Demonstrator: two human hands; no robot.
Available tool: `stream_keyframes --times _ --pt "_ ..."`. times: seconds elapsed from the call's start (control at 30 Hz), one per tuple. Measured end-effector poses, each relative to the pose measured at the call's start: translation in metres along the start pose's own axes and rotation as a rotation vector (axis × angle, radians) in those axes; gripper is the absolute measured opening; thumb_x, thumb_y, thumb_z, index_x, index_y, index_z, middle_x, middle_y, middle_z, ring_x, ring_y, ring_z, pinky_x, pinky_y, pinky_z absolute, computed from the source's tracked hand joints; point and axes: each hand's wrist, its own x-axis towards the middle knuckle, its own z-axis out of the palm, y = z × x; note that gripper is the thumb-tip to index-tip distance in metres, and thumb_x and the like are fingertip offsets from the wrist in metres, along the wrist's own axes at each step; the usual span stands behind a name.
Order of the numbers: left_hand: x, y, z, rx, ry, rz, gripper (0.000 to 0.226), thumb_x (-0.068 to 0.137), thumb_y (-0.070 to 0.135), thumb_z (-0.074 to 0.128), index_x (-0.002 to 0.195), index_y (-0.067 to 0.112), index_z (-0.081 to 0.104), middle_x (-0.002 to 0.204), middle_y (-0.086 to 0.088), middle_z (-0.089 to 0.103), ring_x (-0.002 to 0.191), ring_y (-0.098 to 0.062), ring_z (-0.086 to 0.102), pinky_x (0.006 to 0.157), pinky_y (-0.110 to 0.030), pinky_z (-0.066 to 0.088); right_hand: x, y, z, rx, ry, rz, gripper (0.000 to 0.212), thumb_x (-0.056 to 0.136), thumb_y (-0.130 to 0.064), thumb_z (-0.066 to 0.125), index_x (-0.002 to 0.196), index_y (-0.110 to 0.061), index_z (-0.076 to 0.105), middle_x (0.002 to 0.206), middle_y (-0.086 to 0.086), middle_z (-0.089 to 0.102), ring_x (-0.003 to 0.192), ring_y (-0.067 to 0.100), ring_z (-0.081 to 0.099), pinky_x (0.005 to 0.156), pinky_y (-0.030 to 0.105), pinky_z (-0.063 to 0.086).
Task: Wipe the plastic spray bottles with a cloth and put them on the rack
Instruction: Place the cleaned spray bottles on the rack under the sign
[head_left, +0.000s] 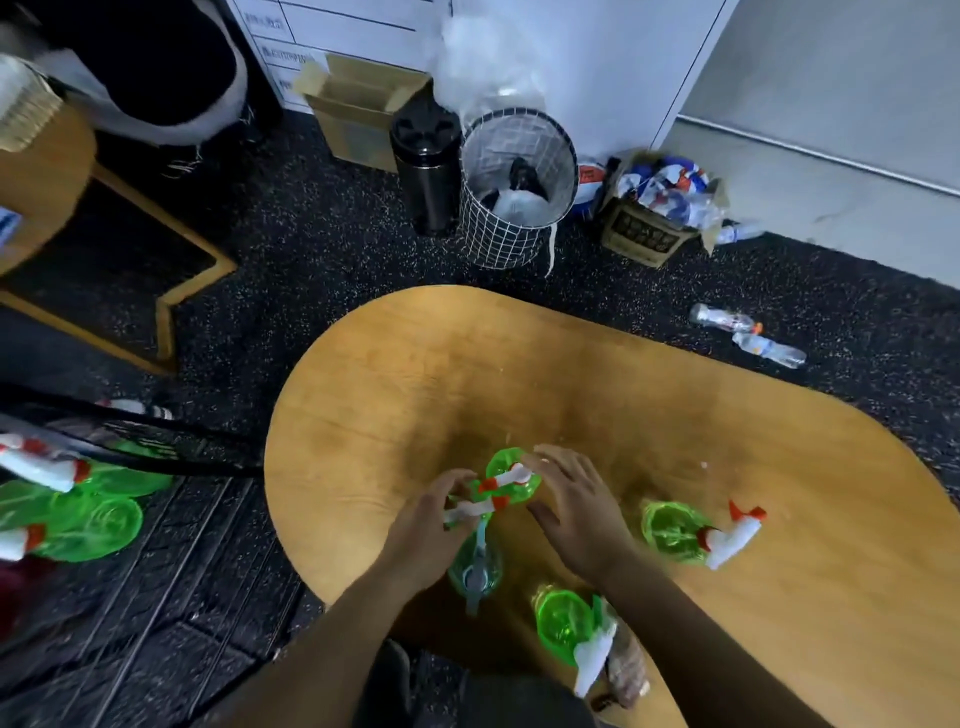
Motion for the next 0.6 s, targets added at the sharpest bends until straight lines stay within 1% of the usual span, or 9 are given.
stream_keyframes --times 0.07,0.17,0.2,0.23,0.3,0.33,0.4,0.47,0.6 --pt "0.001 0.000 -0.001 0.011 -0.023 -0.020 0.047 0.100 0.029 0.072 0.138 0.048 0.052 0.132 0.014 0.066 0.118 -0.014 0.065 0.096 -0.047 0.061 0.009 -0.003 0.004 -0.025 -0.025 0.017 0.053 0.097 -0.023 0.068 0.148 -0.028 0.055 0.153 -0.003 0.049 0.144 0.023 0.040 0.115 0.046 0.040" --pt "0.006 -0.004 -0.008 0.022 -0.037 -0.040 0.041 0.103 0.036 0.066 0.138 0.051 0.051 0.128 0.015 0.068 0.113 -0.014 0.067 0.091 -0.044 0.061 0.022 -0.008 0.008 -0.057 -0.087 0.055 0.051 0.099 -0.023 0.065 0.148 -0.033 0.054 0.151 -0.006 0.049 0.142 0.020 0.041 0.116 0.040 0.037" --pt "0.007 -0.005 -0.010 0.020 -0.039 -0.040 0.039 0.105 0.036 0.064 0.139 0.049 0.051 0.124 0.015 0.069 0.108 -0.010 0.067 0.087 -0.038 0.060 0.025 -0.009 0.009 -0.065 -0.099 0.074 0.050 0.098 -0.023 0.065 0.146 -0.034 0.054 0.148 -0.008 0.050 0.140 0.019 0.044 0.114 0.037 0.037" --pt "0.008 -0.005 -0.012 0.013 -0.035 -0.043 0.036 0.106 0.036 0.062 0.140 0.047 0.052 0.117 0.015 0.070 0.099 -0.005 0.067 0.080 -0.029 0.058 0.027 -0.010 0.009 -0.069 -0.105 0.095 0.049 0.099 -0.024 0.065 0.145 -0.035 0.055 0.145 -0.008 0.051 0.137 0.018 0.047 0.112 0.036 0.039" --pt "0.007 -0.004 -0.016 -0.028 -0.022 -0.046 0.032 0.108 0.032 0.060 0.136 0.047 0.052 0.105 0.019 0.069 0.081 0.005 0.064 0.067 -0.013 0.046 0.031 -0.013 0.008 -0.052 -0.109 0.155 0.043 0.101 -0.029 0.063 0.143 -0.037 0.056 0.138 -0.010 0.053 0.128 0.018 0.054 0.106 0.036 0.044" --pt "0.007 -0.006 -0.018 -0.066 -0.009 -0.056 0.035 0.108 0.030 0.061 0.133 0.051 0.051 0.107 0.020 0.069 0.081 0.007 0.063 0.067 -0.011 0.045 0.032 -0.015 0.007 -0.041 -0.105 0.184 0.040 0.103 -0.032 0.061 0.142 -0.037 0.056 0.135 -0.010 0.053 0.123 0.019 0.057 0.102 0.036 0.046" --pt "0.006 -0.008 -0.021 -0.173 0.033 -0.080 0.043 0.106 0.026 0.065 0.129 0.059 0.049 0.120 0.018 0.070 0.095 0.002 0.066 0.076 -0.012 0.047 0.032 -0.017 0.004 -0.004 -0.094 0.221 0.035 0.104 -0.035 0.059 0.140 -0.035 0.058 0.130 -0.009 0.053 0.114 0.020 0.061 0.093 0.035 0.048" --pt "0.005 -0.012 -0.025 -0.297 0.072 -0.105 0.049 0.103 0.021 0.069 0.131 0.057 0.052 0.123 0.014 0.072 0.104 -0.007 0.068 0.081 -0.017 0.050 0.032 -0.021 0.002 0.055 -0.061 0.240 0.032 0.104 -0.034 0.059 0.136 -0.030 0.062 0.126 -0.009 0.054 0.106 0.018 0.063 0.085 0.033 0.049" --pt "0.000 -0.017 -0.034 -0.487 0.139 -0.131 0.051 0.099 0.011 0.074 0.135 0.043 0.058 0.119 0.002 0.075 0.097 -0.012 0.070 0.076 -0.021 0.054 0.032 -0.033 -0.001 0.115 -0.003 0.259 0.031 0.103 -0.032 0.061 0.132 -0.022 0.065 0.117 -0.010 0.055 0.098 0.014 0.061 0.076 0.030 0.042"
